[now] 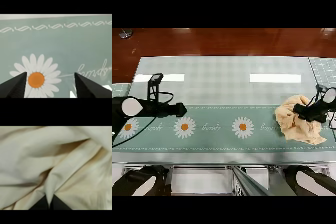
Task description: Fold the shirts.
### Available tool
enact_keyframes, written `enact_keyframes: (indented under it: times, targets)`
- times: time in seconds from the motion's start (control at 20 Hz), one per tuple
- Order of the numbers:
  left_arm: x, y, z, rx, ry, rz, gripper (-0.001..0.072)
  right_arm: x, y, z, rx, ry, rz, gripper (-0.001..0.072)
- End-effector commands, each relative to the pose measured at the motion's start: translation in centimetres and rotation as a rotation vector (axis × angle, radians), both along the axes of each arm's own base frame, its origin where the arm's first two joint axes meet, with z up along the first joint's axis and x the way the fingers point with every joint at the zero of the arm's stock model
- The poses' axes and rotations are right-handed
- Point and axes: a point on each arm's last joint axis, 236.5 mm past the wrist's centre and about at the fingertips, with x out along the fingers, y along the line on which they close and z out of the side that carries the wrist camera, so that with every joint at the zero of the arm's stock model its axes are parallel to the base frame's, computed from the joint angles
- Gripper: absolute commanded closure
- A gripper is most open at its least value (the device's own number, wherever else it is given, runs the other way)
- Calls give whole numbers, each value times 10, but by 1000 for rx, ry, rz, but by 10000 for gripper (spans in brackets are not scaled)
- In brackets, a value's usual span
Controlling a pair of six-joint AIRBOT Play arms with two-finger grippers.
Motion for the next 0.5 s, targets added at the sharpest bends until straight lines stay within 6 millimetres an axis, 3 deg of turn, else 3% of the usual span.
enact_keyframes:
  times: [0.0,0.1,0.15,0.25,0.45]
  targets:
    - [19,21,43,11,-95,11,7,61,18,105,49,-348,62,693]
    - [15,21,88,-42,-155,30,7,85,28,213,38,-635,104,694]
    - [1,6,106,-109,-177,8,7,85,38,268,42,-773,135,693]
    - [-23,-24,130,-202,-255,-64,7,68,61,352,16,-983,211,694]
    - [-48,-47,138,-236,-301,-145,7,31,126,459,42,-1250,415,694]
